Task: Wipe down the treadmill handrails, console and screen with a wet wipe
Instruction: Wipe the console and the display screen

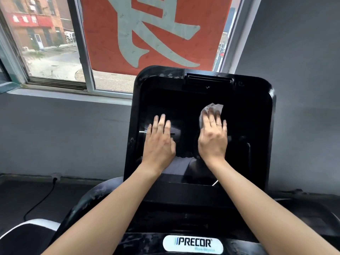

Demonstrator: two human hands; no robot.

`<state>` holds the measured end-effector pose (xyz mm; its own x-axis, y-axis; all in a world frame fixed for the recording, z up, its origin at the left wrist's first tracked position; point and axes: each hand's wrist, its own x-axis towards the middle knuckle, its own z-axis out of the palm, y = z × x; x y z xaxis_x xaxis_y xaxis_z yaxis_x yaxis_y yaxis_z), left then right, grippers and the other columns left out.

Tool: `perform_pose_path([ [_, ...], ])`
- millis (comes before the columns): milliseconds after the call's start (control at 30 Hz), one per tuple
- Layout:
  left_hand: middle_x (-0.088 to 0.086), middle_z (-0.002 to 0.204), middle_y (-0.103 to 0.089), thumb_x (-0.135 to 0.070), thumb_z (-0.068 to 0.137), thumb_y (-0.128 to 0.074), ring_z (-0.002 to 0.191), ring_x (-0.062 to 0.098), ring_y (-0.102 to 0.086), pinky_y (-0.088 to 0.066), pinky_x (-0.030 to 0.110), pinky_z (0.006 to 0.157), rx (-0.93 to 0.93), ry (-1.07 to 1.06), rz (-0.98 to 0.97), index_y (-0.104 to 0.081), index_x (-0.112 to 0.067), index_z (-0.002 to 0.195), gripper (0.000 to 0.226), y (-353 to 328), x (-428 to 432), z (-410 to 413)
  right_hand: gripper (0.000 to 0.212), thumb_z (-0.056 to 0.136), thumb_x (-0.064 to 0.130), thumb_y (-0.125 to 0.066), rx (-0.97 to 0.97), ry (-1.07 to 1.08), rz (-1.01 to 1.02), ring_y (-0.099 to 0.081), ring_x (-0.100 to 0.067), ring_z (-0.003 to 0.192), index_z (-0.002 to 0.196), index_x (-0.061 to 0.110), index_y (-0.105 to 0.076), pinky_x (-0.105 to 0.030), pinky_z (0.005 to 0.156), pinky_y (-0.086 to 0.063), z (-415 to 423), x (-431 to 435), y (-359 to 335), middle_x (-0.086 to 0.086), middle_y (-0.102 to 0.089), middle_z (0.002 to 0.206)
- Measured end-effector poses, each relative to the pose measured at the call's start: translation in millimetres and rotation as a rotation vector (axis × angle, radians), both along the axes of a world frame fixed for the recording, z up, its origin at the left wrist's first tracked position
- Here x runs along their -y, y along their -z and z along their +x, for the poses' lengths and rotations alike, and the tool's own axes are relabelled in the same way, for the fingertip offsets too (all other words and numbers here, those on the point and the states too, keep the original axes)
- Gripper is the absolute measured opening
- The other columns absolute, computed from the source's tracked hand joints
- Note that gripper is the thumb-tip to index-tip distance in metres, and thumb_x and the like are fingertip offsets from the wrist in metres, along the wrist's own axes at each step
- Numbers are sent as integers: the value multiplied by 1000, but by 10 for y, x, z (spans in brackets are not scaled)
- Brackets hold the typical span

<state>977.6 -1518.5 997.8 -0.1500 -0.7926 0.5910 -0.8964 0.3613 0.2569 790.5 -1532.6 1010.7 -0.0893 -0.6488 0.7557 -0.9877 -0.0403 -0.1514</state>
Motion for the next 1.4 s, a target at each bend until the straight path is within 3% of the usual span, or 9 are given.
perform_pose_path([
  [67,15,169,-19,-23,98,-50,159,30,-8,-16,48,129,1,-4,8,-33,-6,157,63,-17,0,-20,62,96,10,-32,0,-32,-10,-25,-32,154,157,7,-36,-51,126,-21,86,-3,16,-8,-34,165],
  [200,18,168,-21,-25,98,-51,158,34,-10,-14,49,128,-3,-18,19,-35,-7,156,62,-69,-23,-85,60,98,4,-50,-299,-290,56,-23,-30,155,157,7,-38,-50,126,-22,109,3,36,-10,-32,165],
  [300,19,167,-23,-26,98,-51,158,35,-12,-13,49,127,14,-32,20,-35,-8,155,62,-76,-24,-91,56,102,12,-43,-432,-317,87,-21,-25,156,158,12,-37,-50,126,-20,-20,18,-43,-7,-32,165],
  [433,18,168,-21,-27,100,-48,158,35,-11,-13,50,128,56,-36,24,-34,-9,157,62,-67,-21,-52,52,102,16,-45,-172,-171,52,-31,-22,153,154,17,-45,-50,127,-17,-161,94,-173,-2,-42,161],
  [567,16,169,-19,-29,101,-45,158,33,-9,-12,50,129,69,-44,34,-32,-11,158,61,-70,-23,-49,59,97,9,-46,76,-63,43,-24,-27,155,156,13,-42,-51,126,-14,-19,153,-216,-5,-36,164],
  [867,17,168,-20,-31,102,-44,158,33,-10,-13,50,128,49,-48,51,-34,-10,157,60,-107,-34,-83,49,105,19,-44,-184,-173,76,-32,-21,152,153,21,-46,-51,127,-15,70,168,-229,2,-43,160],
  [1100,16,169,-20,-32,103,-42,158,33,-11,-14,51,128,49,-48,67,-35,-10,157,59,-108,-36,-72,53,95,4,-50,223,82,-23,-35,-31,151,148,10,-53,-53,125,-15,-57,127,-193,-7,-48,156],
  [1300,17,169,-17,-36,104,-41,159,33,-6,-12,49,129,-13,-60,101,-34,-9,157,60,-144,-50,-165,61,92,12,-32,-113,-93,52,-40,-32,147,151,10,-49,-52,125,-19,28,46,-185,-5,-48,156],
  [1400,18,169,-17,-37,104,-41,158,34,-6,-12,49,128,-10,-72,109,-35,-8,157,61,-150,-53,-189,54,96,8,-46,-145,-52,62,-43,-29,145,150,14,-51,-54,126,-19,-102,65,-250,-3,-50,155],
])
